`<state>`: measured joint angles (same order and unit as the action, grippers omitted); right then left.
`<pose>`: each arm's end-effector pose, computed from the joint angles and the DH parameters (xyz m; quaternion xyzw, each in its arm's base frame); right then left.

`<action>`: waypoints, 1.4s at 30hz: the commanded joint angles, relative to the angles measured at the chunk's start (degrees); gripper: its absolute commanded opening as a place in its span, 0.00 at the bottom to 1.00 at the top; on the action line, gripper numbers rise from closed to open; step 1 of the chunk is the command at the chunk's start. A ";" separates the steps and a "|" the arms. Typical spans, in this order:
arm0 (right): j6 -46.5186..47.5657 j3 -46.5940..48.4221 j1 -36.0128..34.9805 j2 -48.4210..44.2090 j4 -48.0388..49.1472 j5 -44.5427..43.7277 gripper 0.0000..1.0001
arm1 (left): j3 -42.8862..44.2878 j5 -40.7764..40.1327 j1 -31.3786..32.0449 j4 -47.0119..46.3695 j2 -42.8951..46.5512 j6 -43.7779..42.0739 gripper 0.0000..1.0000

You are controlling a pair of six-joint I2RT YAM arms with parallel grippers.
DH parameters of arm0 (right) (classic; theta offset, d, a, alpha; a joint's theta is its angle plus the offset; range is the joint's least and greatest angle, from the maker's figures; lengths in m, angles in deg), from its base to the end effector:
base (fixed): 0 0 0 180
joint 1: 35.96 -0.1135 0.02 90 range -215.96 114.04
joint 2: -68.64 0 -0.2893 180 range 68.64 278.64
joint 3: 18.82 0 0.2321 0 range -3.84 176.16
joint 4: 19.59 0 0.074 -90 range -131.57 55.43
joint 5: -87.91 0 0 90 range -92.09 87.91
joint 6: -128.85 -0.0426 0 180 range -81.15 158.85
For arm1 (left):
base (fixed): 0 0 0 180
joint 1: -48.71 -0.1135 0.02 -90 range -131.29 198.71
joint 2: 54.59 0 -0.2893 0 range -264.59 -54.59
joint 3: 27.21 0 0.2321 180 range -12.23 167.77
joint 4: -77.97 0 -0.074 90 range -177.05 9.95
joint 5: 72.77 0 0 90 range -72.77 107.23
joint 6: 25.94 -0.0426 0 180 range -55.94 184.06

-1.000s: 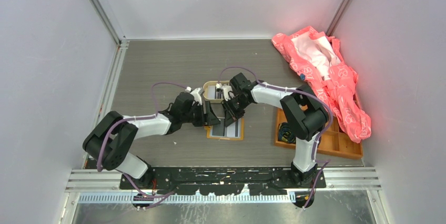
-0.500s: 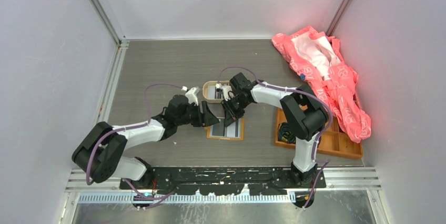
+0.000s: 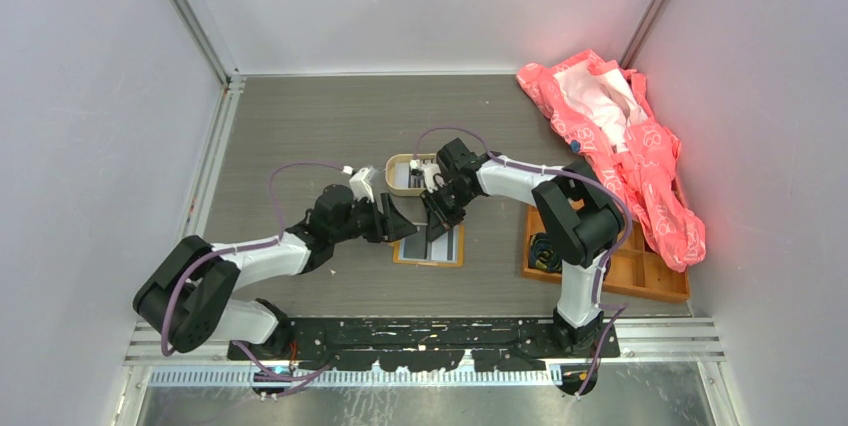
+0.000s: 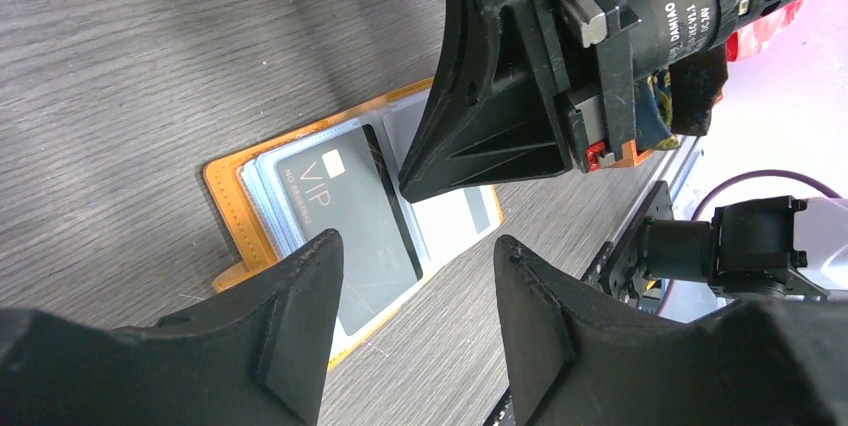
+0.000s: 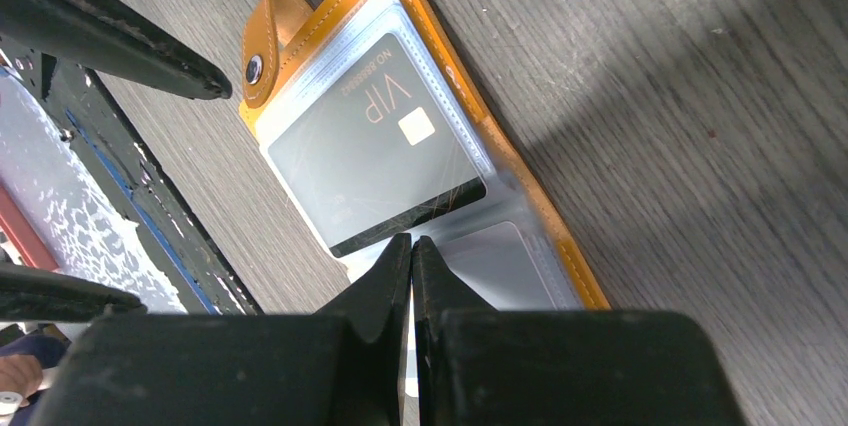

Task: Put the credit cards into the card holder
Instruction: Turn over the card slot in the card holder.

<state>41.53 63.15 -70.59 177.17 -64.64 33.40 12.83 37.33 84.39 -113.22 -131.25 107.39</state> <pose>0.2771 0.2214 0.1809 -0.3469 0.8752 0.3311 0.0635 0.1884 -0.1533 0.2076 0.0375 0.8368 -0.4484 0.3119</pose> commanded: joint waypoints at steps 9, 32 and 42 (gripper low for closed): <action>0.86 1.84 0.23 0.45 -0.70 1.23 0.09 | -0.27 -0.35 0.32 -3.27 0.18 -0.76 0.57; 0.93 1.93 0.23 0.54 -0.80 1.42 0.09 | 2.06 0.02 0.40 -1.21 -2.19 -2.15 0.55; 0.95 1.91 0.22 0.46 -0.91 1.51 0.09 | 2.44 1.10 0.42 -1.57 -2.12 -2.42 0.55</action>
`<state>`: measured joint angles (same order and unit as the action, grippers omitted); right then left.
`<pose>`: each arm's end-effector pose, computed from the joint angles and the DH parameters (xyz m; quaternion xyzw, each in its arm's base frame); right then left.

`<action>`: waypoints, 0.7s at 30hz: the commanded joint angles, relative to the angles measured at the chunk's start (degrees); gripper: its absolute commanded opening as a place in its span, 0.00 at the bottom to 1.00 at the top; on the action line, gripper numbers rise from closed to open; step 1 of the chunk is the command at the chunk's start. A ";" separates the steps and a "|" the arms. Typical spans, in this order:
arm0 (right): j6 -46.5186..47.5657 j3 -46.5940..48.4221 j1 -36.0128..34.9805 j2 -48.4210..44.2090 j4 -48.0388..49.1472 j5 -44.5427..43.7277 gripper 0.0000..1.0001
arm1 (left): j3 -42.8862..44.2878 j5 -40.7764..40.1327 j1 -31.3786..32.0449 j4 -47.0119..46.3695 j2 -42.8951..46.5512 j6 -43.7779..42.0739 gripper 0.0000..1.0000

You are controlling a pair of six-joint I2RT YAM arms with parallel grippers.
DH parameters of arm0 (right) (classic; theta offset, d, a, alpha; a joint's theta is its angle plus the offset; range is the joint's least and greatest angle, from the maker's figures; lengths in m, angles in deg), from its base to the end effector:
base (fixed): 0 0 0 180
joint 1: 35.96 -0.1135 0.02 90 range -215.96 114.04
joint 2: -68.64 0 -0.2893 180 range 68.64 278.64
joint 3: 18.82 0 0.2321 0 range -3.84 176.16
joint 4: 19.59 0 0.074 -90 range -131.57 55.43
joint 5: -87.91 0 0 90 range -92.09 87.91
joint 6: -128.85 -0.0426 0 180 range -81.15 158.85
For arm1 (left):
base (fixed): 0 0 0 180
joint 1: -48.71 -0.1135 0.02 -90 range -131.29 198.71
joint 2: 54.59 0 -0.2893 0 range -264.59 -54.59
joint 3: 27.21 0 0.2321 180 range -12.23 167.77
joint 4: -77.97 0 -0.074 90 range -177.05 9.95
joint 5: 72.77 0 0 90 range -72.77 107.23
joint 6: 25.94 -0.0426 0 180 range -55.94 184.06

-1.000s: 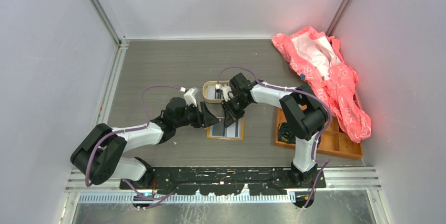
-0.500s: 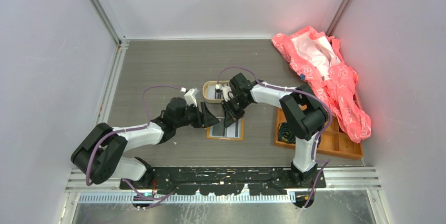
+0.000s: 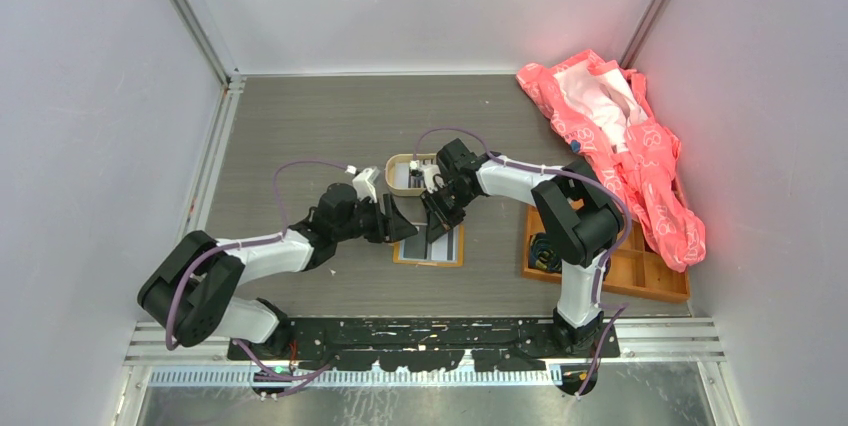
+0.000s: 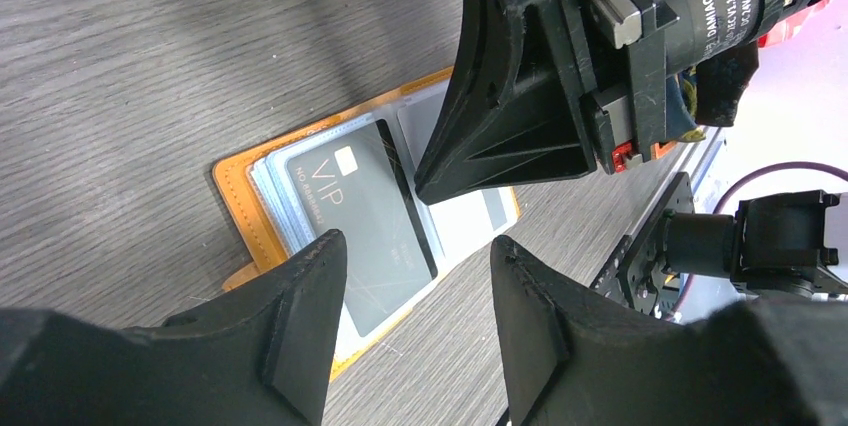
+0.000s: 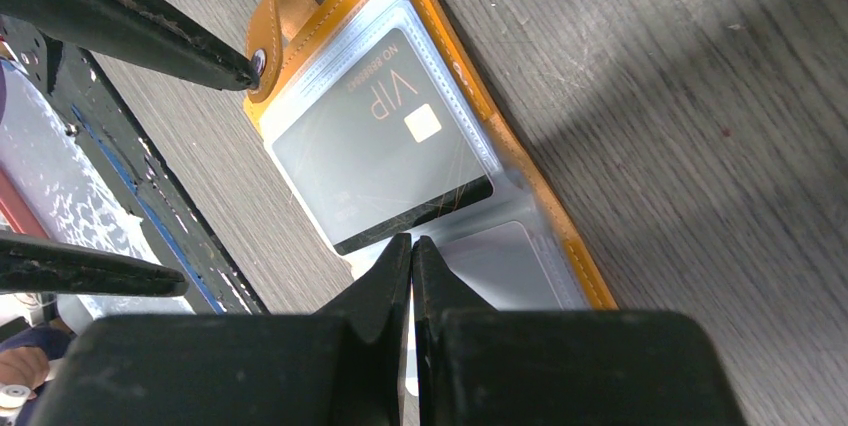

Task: Put the credit cards into the card holder
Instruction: Turn over the card slot in the card holder.

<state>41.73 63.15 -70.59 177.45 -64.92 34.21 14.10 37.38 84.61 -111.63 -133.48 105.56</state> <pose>0.2766 0.2217 0.1794 -0.3475 0.8734 0.3363 0.0575 0.1930 -0.1578 0.2023 0.0488 0.8473 -0.4342 0.3021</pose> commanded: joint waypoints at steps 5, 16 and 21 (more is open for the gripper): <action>0.77 1.93 0.19 0.17 -0.60 0.71 0.09 | 0.19 2.56 0.18 -6.38 -0.57 0.68 0.55; 0.82 1.99 0.14 0.10 -0.68 0.88 0.09 | 0.13 2.47 0.19 -6.80 -1.68 0.52 0.55; 0.82 2.01 0.19 0.08 -0.68 0.96 0.09 | 0.46 1.95 0.16 -6.35 -2.36 0.34 0.54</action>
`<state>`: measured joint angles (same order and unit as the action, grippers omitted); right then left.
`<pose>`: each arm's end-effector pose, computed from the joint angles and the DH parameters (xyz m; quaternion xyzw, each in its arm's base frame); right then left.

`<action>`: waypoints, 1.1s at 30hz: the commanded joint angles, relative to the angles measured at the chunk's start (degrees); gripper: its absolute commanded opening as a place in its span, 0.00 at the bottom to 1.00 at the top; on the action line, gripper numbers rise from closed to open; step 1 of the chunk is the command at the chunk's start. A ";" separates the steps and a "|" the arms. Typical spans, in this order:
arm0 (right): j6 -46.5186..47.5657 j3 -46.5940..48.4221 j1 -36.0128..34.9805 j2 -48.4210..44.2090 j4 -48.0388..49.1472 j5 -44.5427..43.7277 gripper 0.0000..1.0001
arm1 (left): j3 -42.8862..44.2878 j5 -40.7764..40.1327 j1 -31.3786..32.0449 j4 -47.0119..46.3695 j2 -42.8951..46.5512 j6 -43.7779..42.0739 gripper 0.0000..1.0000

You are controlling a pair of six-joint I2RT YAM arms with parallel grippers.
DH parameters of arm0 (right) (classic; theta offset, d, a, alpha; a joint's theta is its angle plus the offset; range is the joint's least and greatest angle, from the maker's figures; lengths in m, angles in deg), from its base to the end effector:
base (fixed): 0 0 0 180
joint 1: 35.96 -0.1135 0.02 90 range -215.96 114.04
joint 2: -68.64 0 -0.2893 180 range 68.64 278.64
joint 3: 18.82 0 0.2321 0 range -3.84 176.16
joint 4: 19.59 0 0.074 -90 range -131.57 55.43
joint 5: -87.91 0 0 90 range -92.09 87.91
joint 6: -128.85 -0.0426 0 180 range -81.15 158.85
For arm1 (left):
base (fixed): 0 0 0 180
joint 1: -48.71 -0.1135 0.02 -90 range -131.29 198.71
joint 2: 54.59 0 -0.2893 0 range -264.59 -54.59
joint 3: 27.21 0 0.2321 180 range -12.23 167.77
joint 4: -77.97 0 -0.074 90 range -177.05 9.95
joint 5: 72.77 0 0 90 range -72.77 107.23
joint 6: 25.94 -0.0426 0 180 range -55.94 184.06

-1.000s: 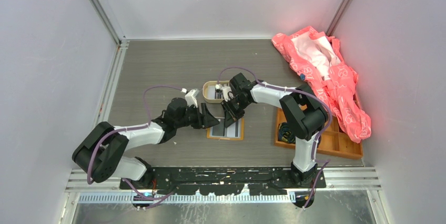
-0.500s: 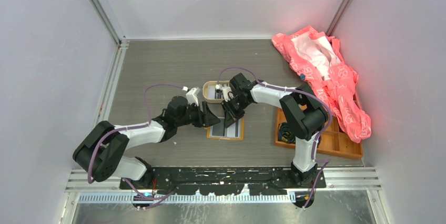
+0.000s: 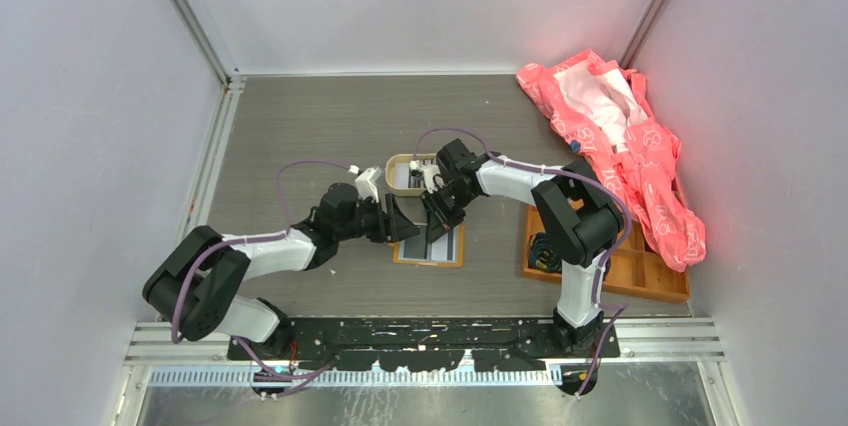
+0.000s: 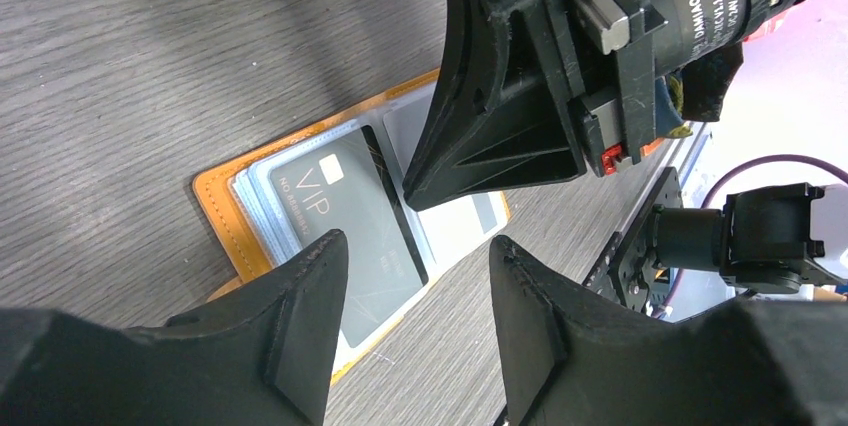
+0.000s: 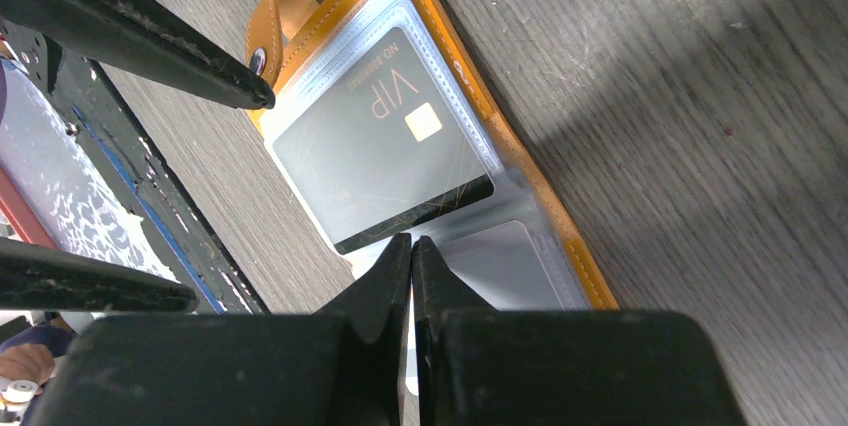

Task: Put the credit cards into the card holder
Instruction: Turn over the card slot in the card holder.

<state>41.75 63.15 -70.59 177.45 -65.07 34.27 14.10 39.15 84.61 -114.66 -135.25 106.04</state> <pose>0.2763 0.2215 0.1794 -0.3474 0.8735 0.3365 0.0562 0.1964 -0.1618 0.2008 0.0553 0.8399 -0.4496 0.2988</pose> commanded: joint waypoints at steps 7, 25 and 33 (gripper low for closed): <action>0.80 1.98 0.22 0.16 -0.52 0.61 0.09 | 1.90 -2.35 0.22 0.86 -1.68 -0.52 0.51; 0.88 2.01 0.19 0.43 -0.62 0.64 0.09 | 5.77 -4.21 0.92 7.56 -5.33 -2.40 0.52; 0.88 2.06 0.22 0.65 -0.88 0.81 0.09 | 6.97 -4.47 1.00 10.41 -6.06 -3.66 0.52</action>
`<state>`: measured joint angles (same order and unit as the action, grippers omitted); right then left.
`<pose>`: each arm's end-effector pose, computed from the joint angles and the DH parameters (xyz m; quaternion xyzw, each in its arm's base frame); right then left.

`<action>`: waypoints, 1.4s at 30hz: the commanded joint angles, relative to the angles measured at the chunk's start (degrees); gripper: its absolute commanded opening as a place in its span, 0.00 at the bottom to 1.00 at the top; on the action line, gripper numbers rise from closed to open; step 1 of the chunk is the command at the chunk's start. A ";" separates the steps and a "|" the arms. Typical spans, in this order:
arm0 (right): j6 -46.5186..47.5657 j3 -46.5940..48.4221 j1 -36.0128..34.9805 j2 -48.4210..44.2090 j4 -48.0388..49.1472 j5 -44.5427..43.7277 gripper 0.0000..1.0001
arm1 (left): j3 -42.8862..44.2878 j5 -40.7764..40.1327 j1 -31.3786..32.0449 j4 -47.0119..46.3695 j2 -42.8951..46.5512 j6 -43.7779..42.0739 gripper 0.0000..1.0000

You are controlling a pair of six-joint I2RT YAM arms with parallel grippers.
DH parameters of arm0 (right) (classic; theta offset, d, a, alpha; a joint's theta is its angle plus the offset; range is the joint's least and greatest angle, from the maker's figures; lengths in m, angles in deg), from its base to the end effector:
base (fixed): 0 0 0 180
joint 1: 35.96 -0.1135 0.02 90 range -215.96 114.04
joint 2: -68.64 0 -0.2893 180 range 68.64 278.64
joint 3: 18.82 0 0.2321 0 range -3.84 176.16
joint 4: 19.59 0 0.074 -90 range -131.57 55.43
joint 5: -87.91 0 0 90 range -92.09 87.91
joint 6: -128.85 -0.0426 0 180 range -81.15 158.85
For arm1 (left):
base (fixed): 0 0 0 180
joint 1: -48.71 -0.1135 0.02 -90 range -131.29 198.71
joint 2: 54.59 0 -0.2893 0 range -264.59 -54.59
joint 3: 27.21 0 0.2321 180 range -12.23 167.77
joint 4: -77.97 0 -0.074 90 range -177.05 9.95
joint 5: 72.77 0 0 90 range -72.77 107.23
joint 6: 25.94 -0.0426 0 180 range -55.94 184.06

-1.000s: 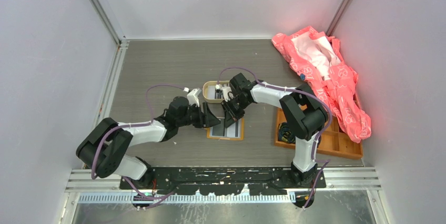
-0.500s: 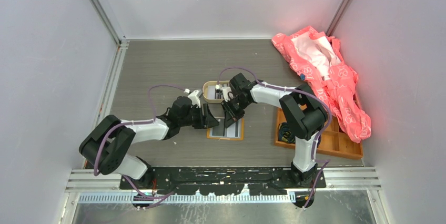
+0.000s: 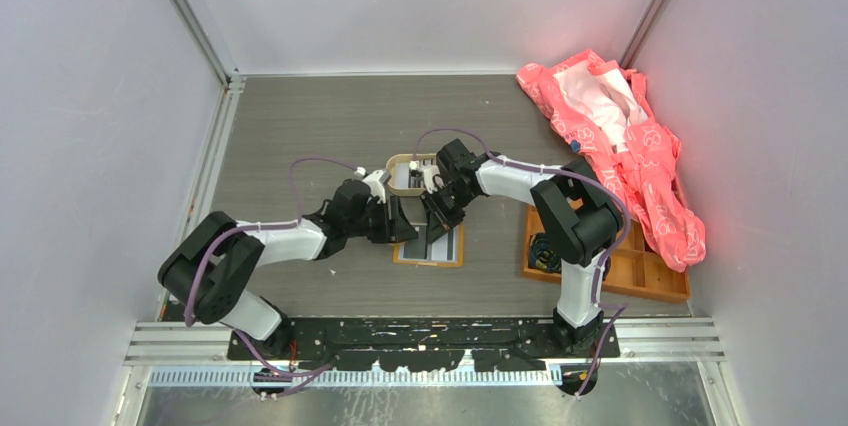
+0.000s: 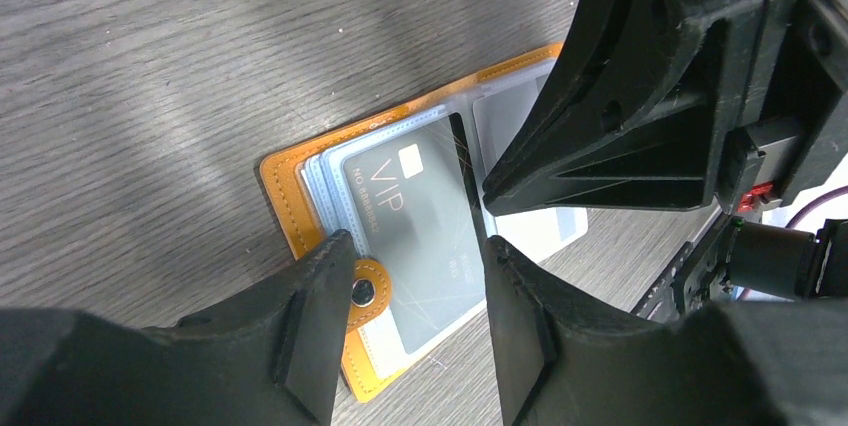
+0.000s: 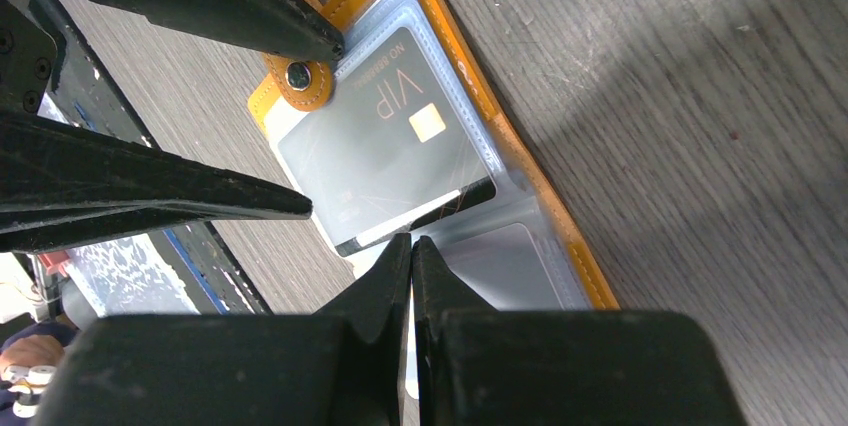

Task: Put the credit cards into the card holder
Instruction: Turn over the card slot in the card holder.

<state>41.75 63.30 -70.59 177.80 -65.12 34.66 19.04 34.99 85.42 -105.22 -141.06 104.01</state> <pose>0.2769 0.2222 0.1781 -0.3470 0.8728 0.3390 0.0531 0.2094 -0.1723 0.1834 0.0438 0.8859 -0.3817 0.2600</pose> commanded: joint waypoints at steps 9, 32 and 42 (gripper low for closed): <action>0.97 2.04 0.19 0.17 -0.90 0.38 0.09 | 2.59 0.01 0.18 1.64 -0.94 -1.35 0.51; 1.23 1.87 1.26 -2.30 -0.95 4.39 0.09 | 2.19 6.67 0.22 -4.36 -1.48 3.92 0.45; 2.20 2.31 1.96 -3.01 -2.07 6.39 0.09 | 1.88 9.56 0.22 -8.58 -1.65 6.03 0.41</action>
<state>42.21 63.47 -68.96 177.89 -66.41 38.69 21.16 41.46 85.46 -108.46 -143.58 108.68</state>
